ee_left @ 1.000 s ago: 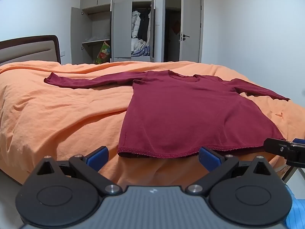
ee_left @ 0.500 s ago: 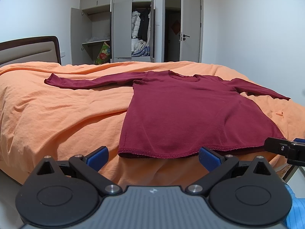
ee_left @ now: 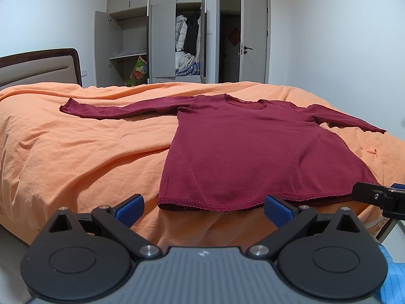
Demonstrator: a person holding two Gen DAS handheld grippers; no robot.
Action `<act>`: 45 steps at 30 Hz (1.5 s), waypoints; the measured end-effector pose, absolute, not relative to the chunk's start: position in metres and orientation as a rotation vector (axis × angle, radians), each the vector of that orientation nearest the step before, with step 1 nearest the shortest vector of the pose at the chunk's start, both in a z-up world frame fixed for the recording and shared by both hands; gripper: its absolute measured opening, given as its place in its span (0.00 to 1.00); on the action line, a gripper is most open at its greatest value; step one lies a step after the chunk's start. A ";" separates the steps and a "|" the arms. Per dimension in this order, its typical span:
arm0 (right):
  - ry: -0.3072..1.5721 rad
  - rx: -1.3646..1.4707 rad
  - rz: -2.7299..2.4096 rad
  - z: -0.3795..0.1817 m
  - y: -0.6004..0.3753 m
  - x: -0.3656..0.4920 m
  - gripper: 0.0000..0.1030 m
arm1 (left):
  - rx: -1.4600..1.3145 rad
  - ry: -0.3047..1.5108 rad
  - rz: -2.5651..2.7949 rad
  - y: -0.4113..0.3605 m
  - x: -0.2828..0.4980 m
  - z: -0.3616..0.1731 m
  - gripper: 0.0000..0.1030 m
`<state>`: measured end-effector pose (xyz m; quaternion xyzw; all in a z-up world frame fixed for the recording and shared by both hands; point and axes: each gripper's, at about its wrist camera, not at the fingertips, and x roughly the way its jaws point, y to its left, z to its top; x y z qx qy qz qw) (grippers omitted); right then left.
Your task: Fold small clothes
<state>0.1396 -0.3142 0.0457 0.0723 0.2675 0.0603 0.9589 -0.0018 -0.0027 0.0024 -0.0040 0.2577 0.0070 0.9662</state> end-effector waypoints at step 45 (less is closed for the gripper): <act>0.542 0.148 0.122 0.044 -0.314 0.139 1.00 | -0.002 0.529 0.028 0.002 -0.001 0.002 1.00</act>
